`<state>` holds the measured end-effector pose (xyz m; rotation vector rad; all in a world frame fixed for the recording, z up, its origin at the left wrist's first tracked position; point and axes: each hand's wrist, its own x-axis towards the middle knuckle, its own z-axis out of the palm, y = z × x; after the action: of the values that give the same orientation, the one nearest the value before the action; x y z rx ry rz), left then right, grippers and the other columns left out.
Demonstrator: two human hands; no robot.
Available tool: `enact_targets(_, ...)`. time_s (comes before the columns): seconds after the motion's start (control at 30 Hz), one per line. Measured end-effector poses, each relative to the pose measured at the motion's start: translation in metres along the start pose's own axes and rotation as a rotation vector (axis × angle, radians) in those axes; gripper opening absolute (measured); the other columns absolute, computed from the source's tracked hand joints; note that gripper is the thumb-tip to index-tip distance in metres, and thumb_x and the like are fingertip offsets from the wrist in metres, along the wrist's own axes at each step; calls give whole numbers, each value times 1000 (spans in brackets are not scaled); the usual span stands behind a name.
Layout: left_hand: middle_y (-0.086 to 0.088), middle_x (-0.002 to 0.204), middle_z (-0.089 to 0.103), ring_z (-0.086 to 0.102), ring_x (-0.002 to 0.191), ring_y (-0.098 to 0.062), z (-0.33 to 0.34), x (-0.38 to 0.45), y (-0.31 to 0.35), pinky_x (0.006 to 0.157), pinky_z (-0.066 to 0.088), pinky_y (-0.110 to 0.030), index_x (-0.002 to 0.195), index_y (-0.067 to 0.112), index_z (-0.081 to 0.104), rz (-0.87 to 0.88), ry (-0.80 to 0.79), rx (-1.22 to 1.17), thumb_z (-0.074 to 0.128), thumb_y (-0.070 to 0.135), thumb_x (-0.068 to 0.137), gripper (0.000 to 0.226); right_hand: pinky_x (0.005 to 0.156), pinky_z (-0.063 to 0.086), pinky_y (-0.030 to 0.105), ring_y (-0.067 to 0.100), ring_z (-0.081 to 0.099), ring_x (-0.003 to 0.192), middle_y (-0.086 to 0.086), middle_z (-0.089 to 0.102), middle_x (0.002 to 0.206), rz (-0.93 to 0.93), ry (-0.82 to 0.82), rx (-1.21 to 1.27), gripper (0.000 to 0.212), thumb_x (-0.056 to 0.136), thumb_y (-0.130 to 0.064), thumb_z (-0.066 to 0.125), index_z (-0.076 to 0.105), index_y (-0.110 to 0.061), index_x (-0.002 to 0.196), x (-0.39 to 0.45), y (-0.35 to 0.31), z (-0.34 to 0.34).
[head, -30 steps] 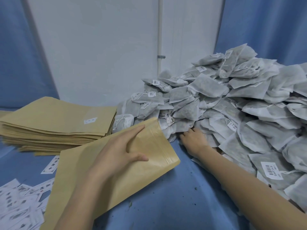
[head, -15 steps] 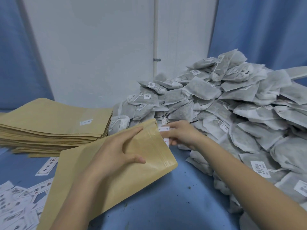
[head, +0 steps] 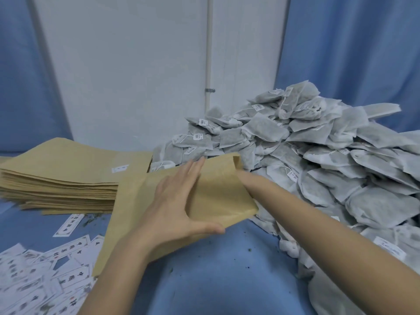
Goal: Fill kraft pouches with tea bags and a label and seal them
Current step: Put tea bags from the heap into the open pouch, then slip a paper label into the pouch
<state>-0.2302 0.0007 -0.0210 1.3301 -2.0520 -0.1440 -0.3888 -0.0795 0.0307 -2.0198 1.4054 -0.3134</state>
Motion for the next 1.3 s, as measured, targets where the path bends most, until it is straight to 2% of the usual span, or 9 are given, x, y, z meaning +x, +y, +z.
enact_targets(0.17, 10, 156, -21, -13, 145, -11, -1, -5, 35, 117, 0, -32, 138, 49, -27, 133, 68, 252, 67, 73, 56, 127, 52, 23, 17, 10, 26, 56, 2, 27, 63, 42, 112, 45, 43, 100, -5, 31, 30, -11, 58, -22, -17, -23)
enact_targets(0.33, -7, 158, 14, 19, 144, -27, -7, -4, 63, 116, 21, -39, 146, 26, 3, 222, 275, 233, 64, 20, 88, 84, 43, 31, 12, 8, 42, 49, -3, 46, 48, -57, 59, 88, 33, 96, -12, 44, 44, -13, 63, -66, -42, -33)
enact_targets(0.47, 4, 151, 32, 30, 137, -8, -32, -4, 72, 110, 24, -18, 147, 24, 27, 226, 338, -20, 59, 5, 91, 68, 61, 43, 13, 8, 50, 74, -3, 59, 84, -247, 184, -78, 23, 95, -28, 48, 63, -11, 94, -103, -58, -50)
enact_targets(0.63, 45, 99, 57, 51, 92, 24, -75, -7, 85, 75, 35, 4, 114, 42, 57, 79, 440, -342, 57, 11, 93, 38, 55, 30, 20, 8, 45, 65, -8, 51, 69, -468, 427, -241, 77, 82, -71, 28, 66, -5, 82, -135, -64, -76)
enact_targets(0.77, 28, 67, 67, 61, 64, 13, -104, -6, 95, 58, 45, -6, 85, 27, 62, -6, 520, -700, 57, 11, 93, 18, 44, 17, 20, 8, 23, 45, -9, 21, 45, -651, 572, -264, 60, 72, -71, 47, 36, -17, 48, -156, -70, -91)
enact_targets(1.0, 1, 68, 71, 67, 58, -12, -114, -15, 93, 50, 53, -22, 85, 11, 65, -159, 276, -1102, 57, 13, 87, 9, 53, 25, 28, 14, 29, 53, -2, 31, 49, -572, 742, -500, 70, 51, -76, 60, 53, -8, 64, -150, -73, -110)
enact_targets(1.1, -3, 65, 69, 67, 56, -16, -102, -17, 83, 48, 53, -25, 71, 13, 71, -228, 260, -1187, 64, 20, 78, 12, 57, 33, 26, 4, 44, 60, -12, 47, 65, -605, 824, -463, 56, 50, -74, 66, 53, -28, 79, -140, -69, -103)
enact_targets(1.23, -4, 71, 72, 70, 63, -18, -92, -19, 68, 53, 54, -27, 71, 18, 77, -264, 253, -1244, 66, 25, 73, 13, 72, 39, 23, -2, 39, 85, -14, 52, 101, -697, 762, -571, 55, 61, -68, 61, 65, -34, 104, -127, -73, -92)
enact_targets(1.3, -6, 76, 72, 71, 67, -20, -89, -21, 59, 56, 55, -29, 78, 18, 78, -277, 240, -1268, 67, 31, 73, 17, 74, 37, 15, 0, 43, 85, -14, 60, 89, -698, 666, -507, 38, 66, -55, 72, 70, -28, 93, -121, -77, -87)
